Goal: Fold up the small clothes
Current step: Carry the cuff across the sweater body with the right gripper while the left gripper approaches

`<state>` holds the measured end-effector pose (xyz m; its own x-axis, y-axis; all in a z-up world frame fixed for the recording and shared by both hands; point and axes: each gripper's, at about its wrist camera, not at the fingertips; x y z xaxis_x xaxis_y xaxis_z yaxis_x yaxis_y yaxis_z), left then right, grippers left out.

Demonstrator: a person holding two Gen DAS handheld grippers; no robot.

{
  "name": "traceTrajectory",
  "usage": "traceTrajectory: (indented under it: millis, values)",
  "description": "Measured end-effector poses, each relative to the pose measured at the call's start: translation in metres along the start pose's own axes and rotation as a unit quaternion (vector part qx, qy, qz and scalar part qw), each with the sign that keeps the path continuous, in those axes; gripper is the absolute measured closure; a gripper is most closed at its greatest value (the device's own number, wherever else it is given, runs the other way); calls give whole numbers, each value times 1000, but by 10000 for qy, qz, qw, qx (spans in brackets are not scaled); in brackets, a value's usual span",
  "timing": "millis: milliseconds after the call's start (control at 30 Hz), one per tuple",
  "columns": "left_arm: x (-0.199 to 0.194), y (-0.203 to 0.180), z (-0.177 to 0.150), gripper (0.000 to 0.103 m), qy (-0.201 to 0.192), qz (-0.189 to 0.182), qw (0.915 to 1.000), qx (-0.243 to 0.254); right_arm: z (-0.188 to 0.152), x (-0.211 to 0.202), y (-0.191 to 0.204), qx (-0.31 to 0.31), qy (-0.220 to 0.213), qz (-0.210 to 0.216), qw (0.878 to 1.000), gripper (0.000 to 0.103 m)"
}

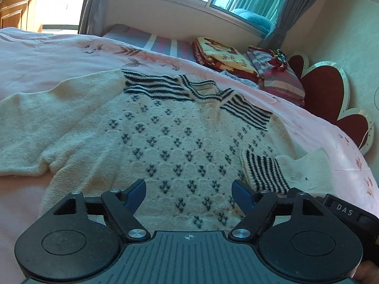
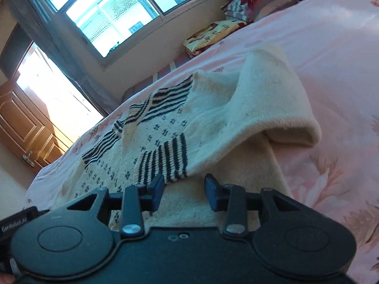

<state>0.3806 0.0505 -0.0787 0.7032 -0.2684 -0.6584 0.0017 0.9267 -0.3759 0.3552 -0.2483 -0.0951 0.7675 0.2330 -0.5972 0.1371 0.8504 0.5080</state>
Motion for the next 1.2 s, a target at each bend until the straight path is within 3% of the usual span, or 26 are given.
traceTrajectory:
  millis: [200, 267, 300, 500, 600, 667, 733, 800, 867, 967, 1033, 1100, 1167, 1200]
  values:
    - [-7, 29, -3, 24, -24, 174, 9995, -281, 8, 17, -4, 482, -139, 181, 9986, 64]
    - [-10, 35, -5, 24, -19, 197, 9994, -300, 10, 31, 2, 505, -10, 244, 9984, 78]
    - [-12, 37, -5, 24, -15, 212, 9994, -289, 11, 36, 7, 487, 68, 294, 9984, 96]
    - [-20, 48, -1, 24, -93, 170, 9993, -328, -3, 30, 50, 208, 203, 1532, 9878, 97]
    - [-17, 50, -1, 24, -49, 110, 9988, -464, -19, 44, 69, -333, 516, 1096, 9921, 97]
    - [-14, 47, -2, 24, -29, 67, 9990, -452, -24, 45, 71, -424, 504, 924, 9935, 95]
    - [-10, 43, -3, 24, -3, -93, 9989, -467, -21, 33, 69, -399, 360, 885, 9946, 73]
    - [-3, 38, -3, 24, 64, -383, 9976, -576, -16, 16, 61, -323, 136, 949, 9949, 69]
    - [5, 30, -5, 24, 112, -719, 9950, -679, -13, 6, 51, -135, 34, 1126, 9935, 83]
    - [21, 16, -8, 24, 272, -1323, 9852, -1058, -1, -6, 39, 59, -147, 1050, 9943, 81]
    - [32, 9, -11, 24, 353, -1786, 9724, -1456, 3, -15, 30, 270, -197, 1013, 9943, 56]
    - [46, 6, -14, 24, 436, -2284, 9533, -1926, 1, -23, 17, 496, -249, 1061, 9928, 36]
    - [62, 4, -18, 24, 511, -2531, 9384, -2298, -1, -33, 8, 584, -358, 979, 9928, 34]
    - [68, 3, -18, 24, 509, -2487, 9380, -2361, -3, -36, 3, 621, -371, 936, 9930, 35]
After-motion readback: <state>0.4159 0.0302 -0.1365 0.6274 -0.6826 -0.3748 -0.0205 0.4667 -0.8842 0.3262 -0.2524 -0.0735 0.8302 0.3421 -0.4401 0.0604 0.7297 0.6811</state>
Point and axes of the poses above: each gripper's, at about its wrist camera, not at the fingertips, and x roughly the way its jaws point, y to its left, z to its top, and after that the axes turned 4 degrees about -z, right-handed
